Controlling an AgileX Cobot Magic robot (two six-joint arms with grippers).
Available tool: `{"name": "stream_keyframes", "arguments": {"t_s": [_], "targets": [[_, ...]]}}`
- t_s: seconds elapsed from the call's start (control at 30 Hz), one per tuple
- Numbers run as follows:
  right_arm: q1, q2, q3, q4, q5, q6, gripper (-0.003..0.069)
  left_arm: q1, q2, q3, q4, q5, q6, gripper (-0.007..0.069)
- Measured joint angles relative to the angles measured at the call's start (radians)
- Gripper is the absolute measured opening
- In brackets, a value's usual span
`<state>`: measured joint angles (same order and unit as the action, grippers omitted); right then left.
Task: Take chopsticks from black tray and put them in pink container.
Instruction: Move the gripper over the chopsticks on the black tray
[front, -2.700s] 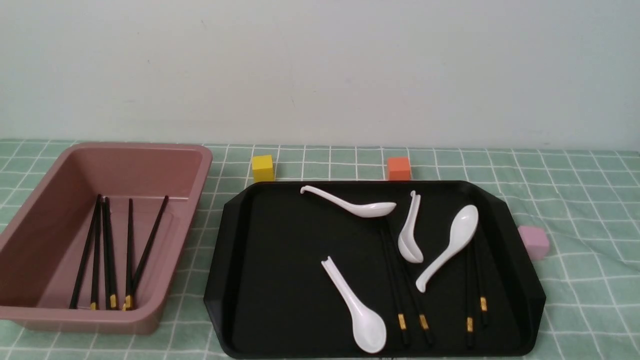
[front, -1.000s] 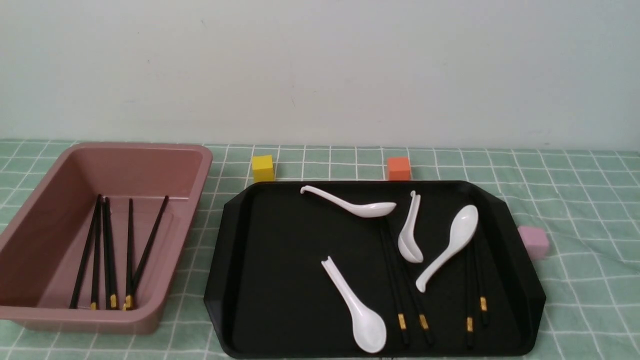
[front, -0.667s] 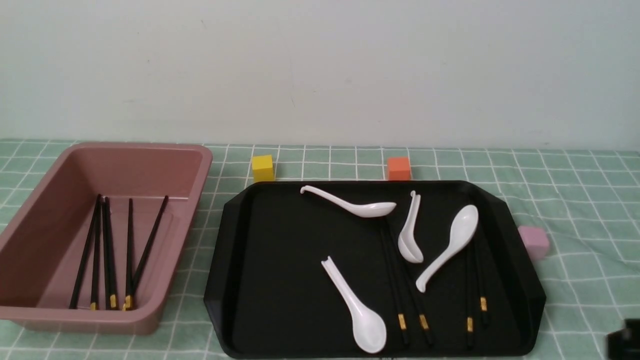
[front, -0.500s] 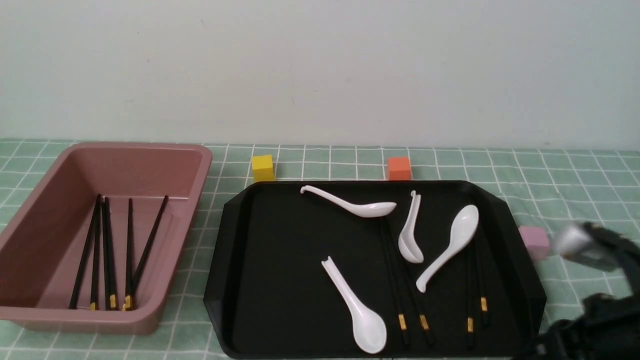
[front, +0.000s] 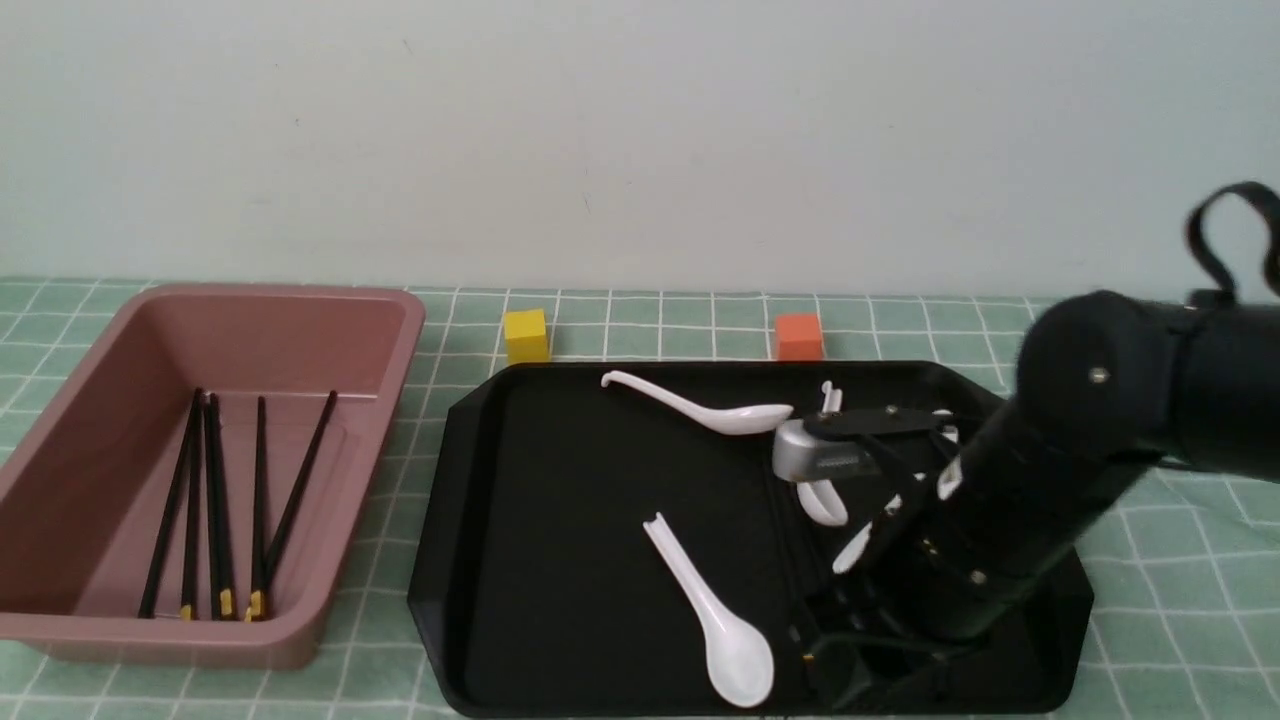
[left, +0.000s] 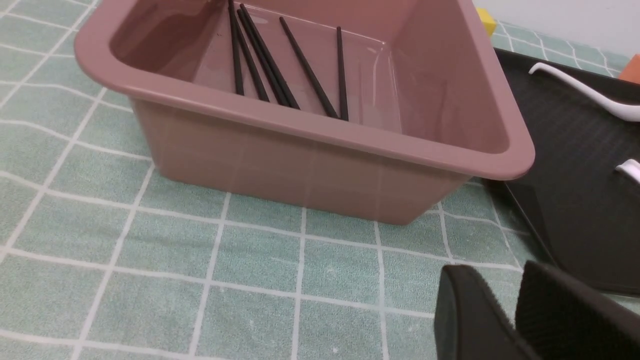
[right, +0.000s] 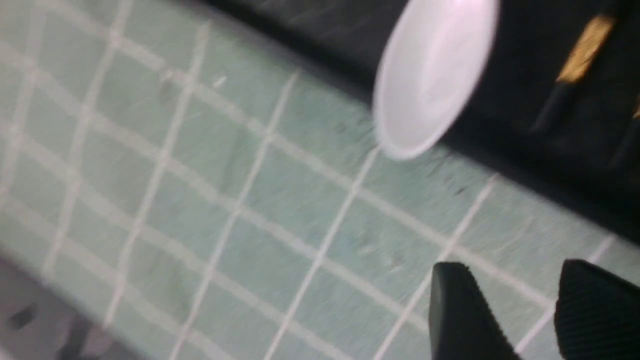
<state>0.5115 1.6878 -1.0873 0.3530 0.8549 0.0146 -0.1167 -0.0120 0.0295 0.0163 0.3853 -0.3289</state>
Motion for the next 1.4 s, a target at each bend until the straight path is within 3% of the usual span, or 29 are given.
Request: {"name": "stream_keyframes", "arguments": {"t_s": [0.17,0.27,0.53,0.77,0.9,1.0,1.03,1.13,1.4], "targets": [[0.066,0.1,-0.13,-0.249,0.004,0.264,0.0357,0.0,0.0,0.0,0.0,0.0,0.0,0.0186],[0.069,0.154,-0.172,-0.293,0.004,0.337,0.0411,0.0,0.0,0.0,0.0,0.0,0.0,0.0186],[0.068,0.245,-0.18,-0.306,-0.014,0.4,0.0536,0.0,0.0,0.0,0.0,0.0,0.0,0.0187],[0.068,0.295,-0.191,-0.301,-0.014,0.405,0.0542,0.0,0.0,0.0,0.0,0.001,0.0,0.0199],[0.068,0.298,-0.196,-0.305,-0.002,0.405,0.048,0.0,0.0,0.0,0.0,0.001,0.0,0.0204],[0.068,0.298,-0.196,-0.306,0.008,0.405,0.0365,0.0,0.0,0.0,0.0,0.001,0.0,0.0208],[0.068,0.298,-0.196,-0.306,0.017,0.405,0.0284,0.0,0.0,0.0,0.0,0.001,0.0,0.0209],[0.068,0.298,-0.196,-0.3,0.038,0.403,0.0134,0.0,0.0,0.0,0.0,0.001,0.0,0.0213],[0.068,0.262,-0.197,-0.272,0.11,0.374,0.0151,0.0,0.0,0.0,0.0,0.001,0.0,0.0218]]}}
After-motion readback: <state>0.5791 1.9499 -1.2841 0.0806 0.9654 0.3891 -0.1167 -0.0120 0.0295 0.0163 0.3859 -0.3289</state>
